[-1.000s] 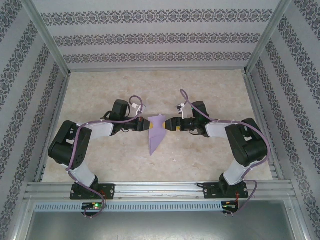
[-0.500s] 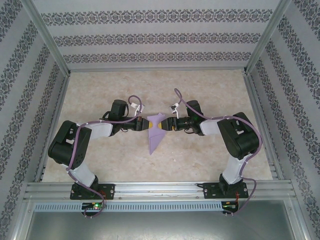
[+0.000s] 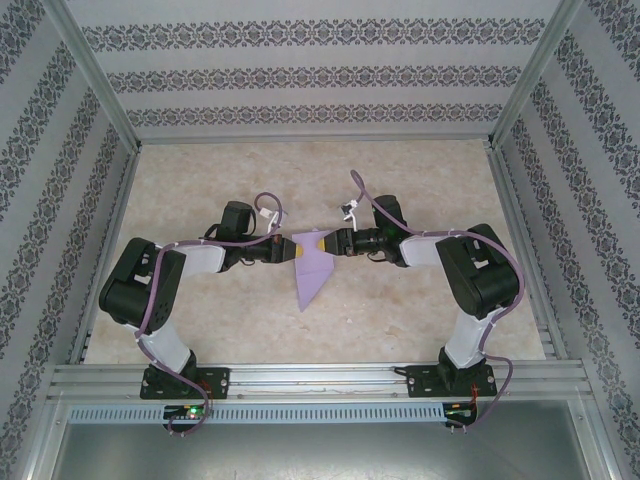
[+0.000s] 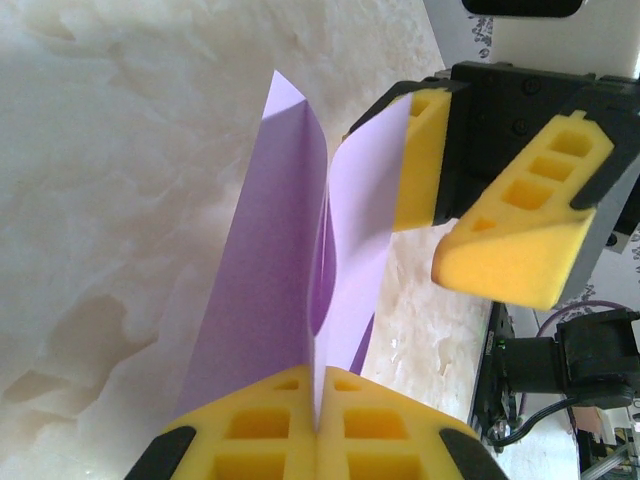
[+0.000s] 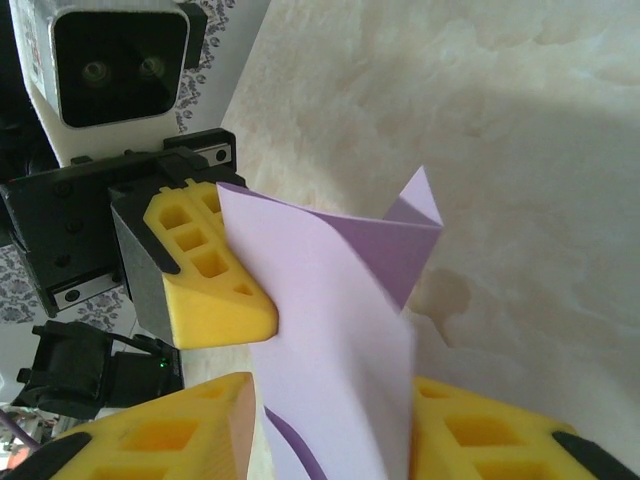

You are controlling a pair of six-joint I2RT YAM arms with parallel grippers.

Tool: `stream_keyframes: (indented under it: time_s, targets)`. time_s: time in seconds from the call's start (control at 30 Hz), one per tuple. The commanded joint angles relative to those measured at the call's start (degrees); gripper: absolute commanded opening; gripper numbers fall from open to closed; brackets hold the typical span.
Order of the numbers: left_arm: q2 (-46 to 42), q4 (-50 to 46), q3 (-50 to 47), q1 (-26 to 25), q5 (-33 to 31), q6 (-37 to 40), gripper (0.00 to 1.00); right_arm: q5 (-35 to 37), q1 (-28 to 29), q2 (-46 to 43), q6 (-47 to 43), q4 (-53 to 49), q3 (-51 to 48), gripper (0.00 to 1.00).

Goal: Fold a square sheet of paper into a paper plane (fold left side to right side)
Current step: Fold the wing for the fifth time at the center of the table.

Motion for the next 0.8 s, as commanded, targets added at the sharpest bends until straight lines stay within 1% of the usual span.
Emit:
stream_keyframes:
  time_s: [0.0, 0.07, 0.17, 0.27, 0.33, 0.37, 0.43, 0.5, 0.67, 0.77]
  targets:
    - [0.97, 1.40, -0.65, 0.71, 0.24, 0.81, 0.00, -0.58, -0.45, 0.57, -0.83, -0.30, 1.65, 0.36]
    - [1.03, 1.94, -0.87, 0.71, 0.37, 0.62, 0.00, 0.10, -0.49, 0.76, -0.81, -0.72, 1.99, 0.32]
    - [1.06, 2.08, -0.98, 0.83, 0.31, 0.50, 0.01, 0.94, -0.60, 1.59, -0.80, -2.08, 2.95, 0.21]
    - [0.32, 0.32, -0.93, 0.90, -1.35, 1.21, 0.09, 2.18, -0.65, 2.25, -0.30, -3.16, 3.45, 0.08]
    - [-0.94, -1.99, -0.88, 1.09, -3.49, 2.33, 0.18, 3.62, -1.01, 2.36, 0.42, -4.62, 3.60, 0.00]
    - [-1.70, -3.04, -0.92, 1.17, -4.55, 2.86, 0.21, 4.47, -1.26, 2.33, 1.08, -5.06, 3.52, 0.00]
    - [-3.78, -6.04, -0.79, 1.42, -7.65, 4.12, 0.30, 5.27, -1.97, 2.58, 3.29, -5.32, 3.34, 0.00]
    - [-6.21, -9.70, -0.49, 1.46, -11.03, 5.91, 0.35, 5.77, -2.24, 2.62, 5.28, -5.45, 3.09, 0.00]
    - [-13.77, -17.56, -0.61, 0.85, -18.21, 9.59, 0.36, 7.59, -2.12, 2.06, 8.63, -9.16, 3.49, 0.00]
    - [-18.57, -22.84, -0.93, -2.15, -23.54, 12.18, 0.37, 9.04, -2.18, 1.61, 11.20, -12.09, 3.85, 0.00]
